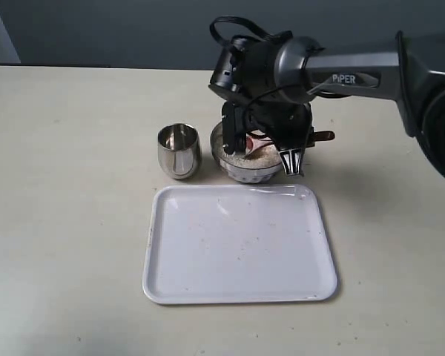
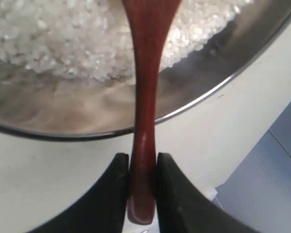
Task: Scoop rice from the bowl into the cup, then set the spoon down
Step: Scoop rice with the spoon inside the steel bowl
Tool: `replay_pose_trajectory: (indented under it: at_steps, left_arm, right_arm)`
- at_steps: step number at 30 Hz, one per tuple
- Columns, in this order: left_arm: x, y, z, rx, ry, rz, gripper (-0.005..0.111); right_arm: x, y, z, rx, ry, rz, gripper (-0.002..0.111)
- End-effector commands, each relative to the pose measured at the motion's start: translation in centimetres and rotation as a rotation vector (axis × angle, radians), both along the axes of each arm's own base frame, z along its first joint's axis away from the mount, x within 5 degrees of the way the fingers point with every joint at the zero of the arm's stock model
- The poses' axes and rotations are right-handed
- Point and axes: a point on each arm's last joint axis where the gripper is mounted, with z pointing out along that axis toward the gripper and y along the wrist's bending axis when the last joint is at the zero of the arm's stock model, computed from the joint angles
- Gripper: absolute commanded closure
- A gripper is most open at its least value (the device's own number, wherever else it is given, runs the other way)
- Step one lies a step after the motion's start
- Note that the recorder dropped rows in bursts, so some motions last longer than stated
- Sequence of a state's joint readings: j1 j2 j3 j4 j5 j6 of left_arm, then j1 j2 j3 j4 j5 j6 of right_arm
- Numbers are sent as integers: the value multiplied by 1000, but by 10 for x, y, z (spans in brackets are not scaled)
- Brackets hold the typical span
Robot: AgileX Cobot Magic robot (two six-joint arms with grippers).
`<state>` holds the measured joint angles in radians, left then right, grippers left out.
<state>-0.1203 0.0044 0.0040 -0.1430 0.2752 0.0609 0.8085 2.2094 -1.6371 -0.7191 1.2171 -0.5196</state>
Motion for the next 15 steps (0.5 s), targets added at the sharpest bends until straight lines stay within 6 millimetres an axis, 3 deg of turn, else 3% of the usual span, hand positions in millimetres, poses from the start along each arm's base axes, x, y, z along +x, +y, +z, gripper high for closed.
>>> replay_pose_trajectory:
  at_steps: [1,15]
  left_arm:
    - [0,0,3,-6,-21,-8,106]
    - [0,0,3,-6,-21,-8,106]
  right_arm:
    - [4,-6,1,20,20,-35,109]
    - [7,-12,0,47,42,-73,109]
